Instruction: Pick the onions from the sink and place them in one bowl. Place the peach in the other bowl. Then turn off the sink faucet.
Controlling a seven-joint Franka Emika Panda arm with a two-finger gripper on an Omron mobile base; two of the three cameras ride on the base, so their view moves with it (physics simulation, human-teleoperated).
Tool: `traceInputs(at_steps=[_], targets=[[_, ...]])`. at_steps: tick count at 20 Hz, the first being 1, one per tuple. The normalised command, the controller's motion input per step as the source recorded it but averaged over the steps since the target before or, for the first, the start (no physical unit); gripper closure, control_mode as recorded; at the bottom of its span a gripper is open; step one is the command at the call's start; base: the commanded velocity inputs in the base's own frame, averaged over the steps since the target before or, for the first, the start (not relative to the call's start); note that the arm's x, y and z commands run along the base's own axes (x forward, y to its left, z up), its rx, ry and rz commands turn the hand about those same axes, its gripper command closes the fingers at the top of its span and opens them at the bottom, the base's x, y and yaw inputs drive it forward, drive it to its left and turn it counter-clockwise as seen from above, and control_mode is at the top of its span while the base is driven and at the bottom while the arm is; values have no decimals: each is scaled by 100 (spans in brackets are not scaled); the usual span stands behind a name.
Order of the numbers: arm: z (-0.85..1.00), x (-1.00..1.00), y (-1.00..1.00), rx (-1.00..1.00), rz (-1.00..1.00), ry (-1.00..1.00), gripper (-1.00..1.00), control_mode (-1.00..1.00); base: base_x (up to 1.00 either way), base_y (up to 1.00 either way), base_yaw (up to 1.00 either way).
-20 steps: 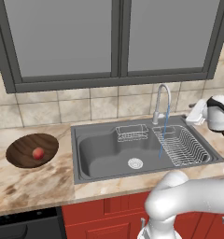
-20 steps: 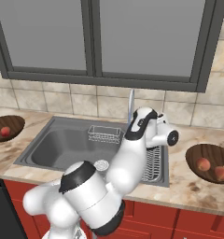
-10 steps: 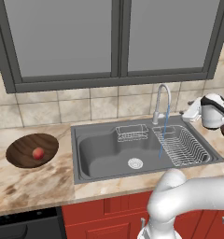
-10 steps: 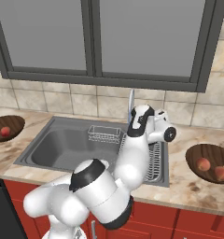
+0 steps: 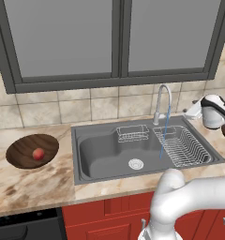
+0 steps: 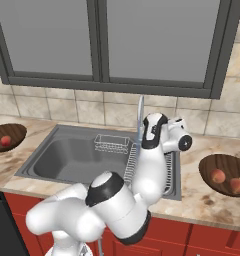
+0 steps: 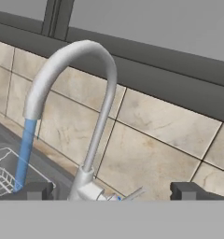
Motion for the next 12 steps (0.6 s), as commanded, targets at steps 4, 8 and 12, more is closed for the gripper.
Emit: traceInputs(at_steps=[4,8,12], targets=[[0,18,-11,0,-5,0,-100,-100,0,0,0],[0,23,0,0,-5,0,-100,-100,0,0,0],[-6,13,0,0,-3,0,-100,-100,0,0,0]])
